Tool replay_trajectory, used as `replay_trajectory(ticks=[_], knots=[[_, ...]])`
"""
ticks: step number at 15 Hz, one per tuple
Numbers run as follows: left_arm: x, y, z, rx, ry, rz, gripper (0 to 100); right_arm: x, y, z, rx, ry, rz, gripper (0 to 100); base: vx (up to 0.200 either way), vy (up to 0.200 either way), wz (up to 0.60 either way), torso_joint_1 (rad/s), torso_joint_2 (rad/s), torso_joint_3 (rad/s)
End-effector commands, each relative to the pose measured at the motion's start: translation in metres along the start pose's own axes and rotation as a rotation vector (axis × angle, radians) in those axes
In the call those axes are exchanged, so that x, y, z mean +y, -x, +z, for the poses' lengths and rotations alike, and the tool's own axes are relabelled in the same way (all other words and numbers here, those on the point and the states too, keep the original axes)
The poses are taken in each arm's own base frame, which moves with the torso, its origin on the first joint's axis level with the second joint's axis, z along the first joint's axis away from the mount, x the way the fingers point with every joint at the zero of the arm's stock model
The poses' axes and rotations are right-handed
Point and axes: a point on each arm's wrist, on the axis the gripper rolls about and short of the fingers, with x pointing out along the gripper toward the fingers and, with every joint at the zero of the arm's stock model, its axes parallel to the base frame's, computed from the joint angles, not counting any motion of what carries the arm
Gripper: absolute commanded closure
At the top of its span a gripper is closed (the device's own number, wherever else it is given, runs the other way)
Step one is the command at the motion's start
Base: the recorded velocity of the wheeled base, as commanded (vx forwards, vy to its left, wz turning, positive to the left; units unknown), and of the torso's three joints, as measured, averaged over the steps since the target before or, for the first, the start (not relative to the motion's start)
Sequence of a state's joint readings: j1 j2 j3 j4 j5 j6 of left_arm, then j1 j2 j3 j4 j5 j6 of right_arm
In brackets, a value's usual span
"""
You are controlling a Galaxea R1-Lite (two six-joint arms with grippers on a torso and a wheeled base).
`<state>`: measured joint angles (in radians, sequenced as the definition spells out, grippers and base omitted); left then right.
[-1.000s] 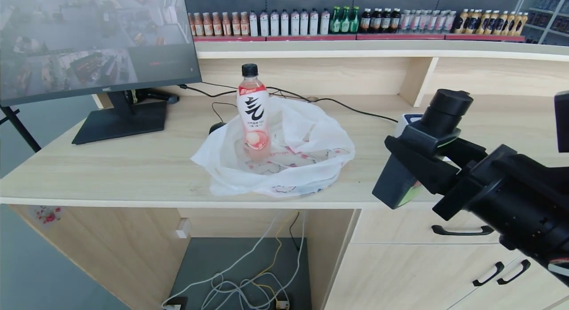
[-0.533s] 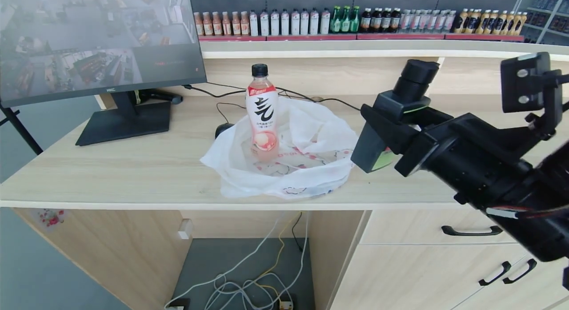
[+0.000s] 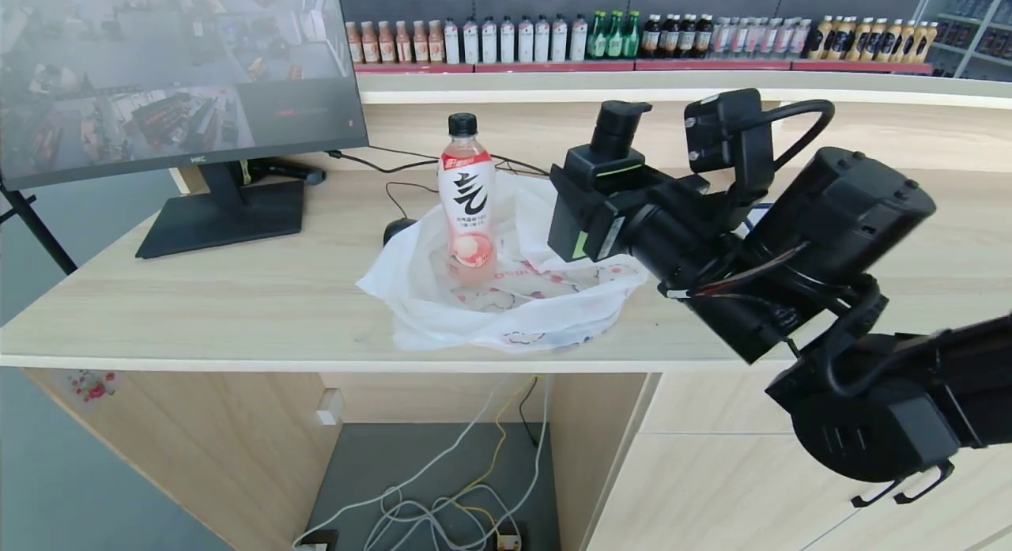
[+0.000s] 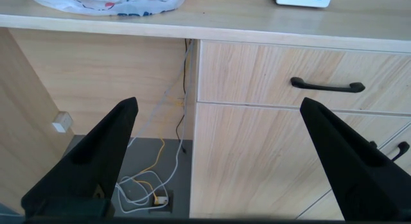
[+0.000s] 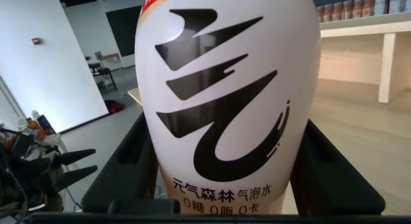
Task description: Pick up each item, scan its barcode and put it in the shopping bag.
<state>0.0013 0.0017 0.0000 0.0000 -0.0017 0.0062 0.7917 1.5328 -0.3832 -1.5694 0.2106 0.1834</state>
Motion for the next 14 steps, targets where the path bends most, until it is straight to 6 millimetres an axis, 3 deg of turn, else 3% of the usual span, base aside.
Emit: replay_trajectory(ticks=[1,7,10,14], knots=[[0.0,0.0,0.0,0.0,0.0,0.0,0,-0.012,0.005,-0.007,0.026,0.022,-0.1,100,0.0,0.0,0.0,0.0,0.0,0.0],[0.0,0.0,0.0,0.0,0.0,0.0,0,-0.055,0.012,-0.012,0.077,0.306,-0.369,100,0.0,0.0,0.0,0.0,0.0,0.0],[0.0,0.0,0.0,0.0,0.0,0.0,0,-0.06,0.001,0.0,0.009,0.374,-0.511,100,0.0,0.0,0.0,0.0,0.0,0.0],[0.0,0.0,0.0,0.0,0.0,0.0,0,-0.06,-0.001,0.004,-0.007,0.38,-0.521,100,0.0,0.0,0.0,0.0,0.0,0.0]])
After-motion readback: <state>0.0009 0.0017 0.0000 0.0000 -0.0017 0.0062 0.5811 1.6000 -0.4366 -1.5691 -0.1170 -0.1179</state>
